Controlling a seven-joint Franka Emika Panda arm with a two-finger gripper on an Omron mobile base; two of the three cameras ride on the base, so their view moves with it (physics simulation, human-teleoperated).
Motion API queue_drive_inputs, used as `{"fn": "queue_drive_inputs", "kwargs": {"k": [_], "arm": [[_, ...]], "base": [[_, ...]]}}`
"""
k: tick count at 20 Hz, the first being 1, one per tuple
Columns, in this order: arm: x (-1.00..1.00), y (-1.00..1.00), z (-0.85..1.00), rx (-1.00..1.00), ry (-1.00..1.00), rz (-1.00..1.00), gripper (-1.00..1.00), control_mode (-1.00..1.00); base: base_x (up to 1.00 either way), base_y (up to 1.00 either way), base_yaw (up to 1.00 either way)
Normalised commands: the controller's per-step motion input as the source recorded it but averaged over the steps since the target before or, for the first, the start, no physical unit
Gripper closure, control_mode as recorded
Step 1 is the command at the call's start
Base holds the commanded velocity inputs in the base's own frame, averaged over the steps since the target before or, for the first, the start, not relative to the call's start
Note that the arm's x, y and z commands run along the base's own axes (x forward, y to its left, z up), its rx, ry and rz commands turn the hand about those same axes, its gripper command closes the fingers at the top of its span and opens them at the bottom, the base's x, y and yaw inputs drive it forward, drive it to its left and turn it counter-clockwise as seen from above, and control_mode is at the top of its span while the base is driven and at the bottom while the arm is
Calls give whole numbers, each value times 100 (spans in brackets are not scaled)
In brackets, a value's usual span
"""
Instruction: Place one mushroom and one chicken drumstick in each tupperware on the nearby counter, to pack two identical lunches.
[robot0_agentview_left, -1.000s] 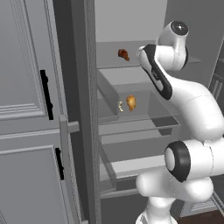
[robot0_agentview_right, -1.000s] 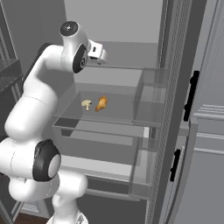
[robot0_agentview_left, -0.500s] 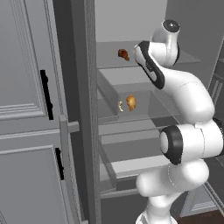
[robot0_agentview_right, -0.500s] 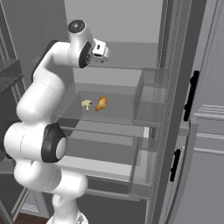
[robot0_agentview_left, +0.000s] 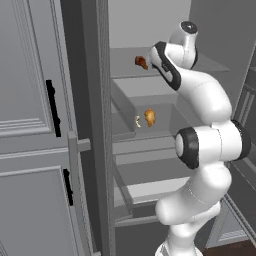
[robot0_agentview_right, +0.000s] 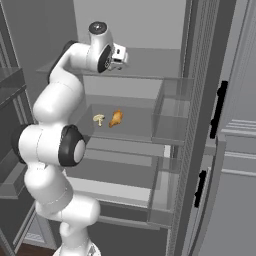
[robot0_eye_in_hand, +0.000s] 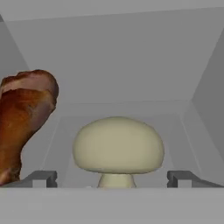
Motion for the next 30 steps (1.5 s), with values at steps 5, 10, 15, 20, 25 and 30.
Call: {"fn": "queue_drive_inputs", "kwargs": {"k": [5,10,15,20,25,30], "arm": [[35,0,-13,0,0,2,-100,-100],[0,8,-50,-5,0,0,100,-100],[-7,23,-55,-4,0,0,100,-100],[-91,2,-5,0,0,-1,100,-100],[-100,0,-2,0,0,0,100,-100],[-100,1,-36,0,6,0,100,-100]], "base": [[0,0,0],[0,0,0],[0,0,0],[0,0,0],[0,0,0],[0,0,0]]}}
